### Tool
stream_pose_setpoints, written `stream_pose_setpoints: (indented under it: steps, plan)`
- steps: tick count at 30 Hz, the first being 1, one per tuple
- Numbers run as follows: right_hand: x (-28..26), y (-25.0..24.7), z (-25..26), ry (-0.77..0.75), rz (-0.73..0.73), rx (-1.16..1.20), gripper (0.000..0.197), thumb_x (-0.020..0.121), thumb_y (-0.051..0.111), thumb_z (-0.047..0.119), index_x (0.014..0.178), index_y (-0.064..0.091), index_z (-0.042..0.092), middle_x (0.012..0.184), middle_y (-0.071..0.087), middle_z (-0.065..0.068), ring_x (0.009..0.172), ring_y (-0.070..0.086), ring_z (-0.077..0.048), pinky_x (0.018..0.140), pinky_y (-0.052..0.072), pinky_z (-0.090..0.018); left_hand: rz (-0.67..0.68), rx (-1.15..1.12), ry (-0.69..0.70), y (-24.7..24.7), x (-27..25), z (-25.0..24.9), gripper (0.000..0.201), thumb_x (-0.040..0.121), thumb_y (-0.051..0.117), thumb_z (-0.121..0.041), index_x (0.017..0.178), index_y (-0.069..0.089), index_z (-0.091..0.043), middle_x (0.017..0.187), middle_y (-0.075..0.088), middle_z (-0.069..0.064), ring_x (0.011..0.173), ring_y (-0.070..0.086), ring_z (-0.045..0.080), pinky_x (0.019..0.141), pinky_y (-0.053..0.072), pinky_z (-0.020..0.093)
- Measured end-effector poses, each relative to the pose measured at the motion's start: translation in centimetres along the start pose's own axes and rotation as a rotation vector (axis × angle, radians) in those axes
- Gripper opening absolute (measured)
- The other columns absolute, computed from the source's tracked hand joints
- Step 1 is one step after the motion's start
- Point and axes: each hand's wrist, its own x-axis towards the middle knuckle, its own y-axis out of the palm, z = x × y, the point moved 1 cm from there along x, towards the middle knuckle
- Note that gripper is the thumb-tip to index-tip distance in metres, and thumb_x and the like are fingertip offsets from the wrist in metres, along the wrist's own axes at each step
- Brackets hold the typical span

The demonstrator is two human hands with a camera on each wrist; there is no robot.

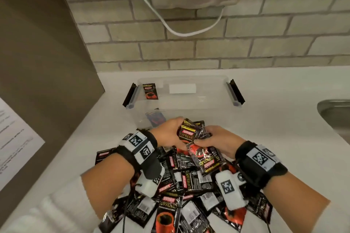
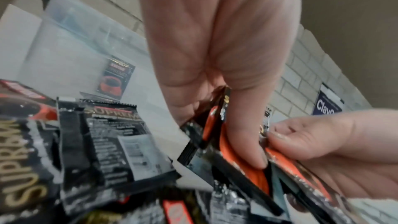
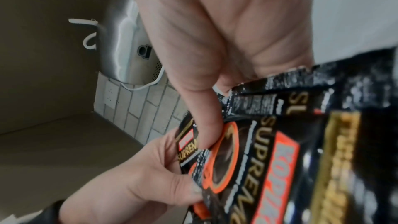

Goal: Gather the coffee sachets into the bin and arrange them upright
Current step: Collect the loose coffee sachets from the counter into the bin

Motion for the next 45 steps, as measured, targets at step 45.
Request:
stream_pose_setpoints:
  steps: [45]
  plan:
    - [-5.8, -2.1, 3.4, -0.154, -0.352, -0.625, 0.019, 0.09, 0.057, 0.028, 0.093, 0.064, 0.011, 0.088, 0.071, -0.005, 0.087, 0.066, -0.022, 0.071, 0.049, -0.028, -0.28, 0.359, 0.161, -6.8, -1.3, 3.3, 0.031, 0.095, 0.046, -0.033, 0.113, 0.065, -0.016, 0.104, 0.067, 0.004, 0.096, 0.06, 0.019, 0.093, 0.046, 0.037]
